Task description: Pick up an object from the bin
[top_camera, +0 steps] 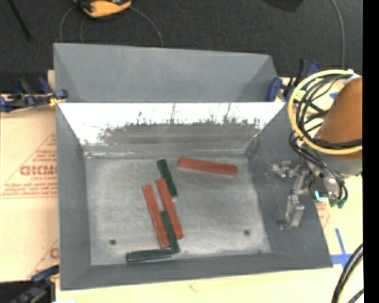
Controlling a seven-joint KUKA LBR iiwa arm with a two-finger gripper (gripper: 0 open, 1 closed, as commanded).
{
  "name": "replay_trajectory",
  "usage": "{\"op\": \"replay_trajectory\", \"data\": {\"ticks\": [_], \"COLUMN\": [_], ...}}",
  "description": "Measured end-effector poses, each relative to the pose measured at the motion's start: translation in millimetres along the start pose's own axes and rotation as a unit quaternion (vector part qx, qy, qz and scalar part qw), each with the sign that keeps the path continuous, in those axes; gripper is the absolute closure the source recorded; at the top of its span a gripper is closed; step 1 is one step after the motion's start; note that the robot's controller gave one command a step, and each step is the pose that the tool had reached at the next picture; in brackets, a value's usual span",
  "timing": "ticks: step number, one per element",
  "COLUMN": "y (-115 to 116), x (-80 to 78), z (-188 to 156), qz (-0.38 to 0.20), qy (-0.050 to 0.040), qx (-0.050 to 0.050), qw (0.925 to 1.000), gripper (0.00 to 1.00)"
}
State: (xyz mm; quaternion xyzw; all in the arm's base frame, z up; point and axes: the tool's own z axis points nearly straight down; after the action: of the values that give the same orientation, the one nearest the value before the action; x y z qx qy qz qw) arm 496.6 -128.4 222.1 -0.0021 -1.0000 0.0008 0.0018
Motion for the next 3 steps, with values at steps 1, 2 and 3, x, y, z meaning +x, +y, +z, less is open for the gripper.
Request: {"op": "replay_trajectory", "data": {"ticks": [1, 2, 3], "y": [0, 31, 51], "x": [-1.7, -4.5, -22.9], "z": [-3, 34, 94], "qz": [-0.002, 0.043, 0.004], "qy": [-0.0037, -0.0061, -0.0052], "qx": [0.001, 0.0, 0.0], "qw": [1.0, 0.999, 1.0], "gripper": [0.0, 0.0, 0.0]}}
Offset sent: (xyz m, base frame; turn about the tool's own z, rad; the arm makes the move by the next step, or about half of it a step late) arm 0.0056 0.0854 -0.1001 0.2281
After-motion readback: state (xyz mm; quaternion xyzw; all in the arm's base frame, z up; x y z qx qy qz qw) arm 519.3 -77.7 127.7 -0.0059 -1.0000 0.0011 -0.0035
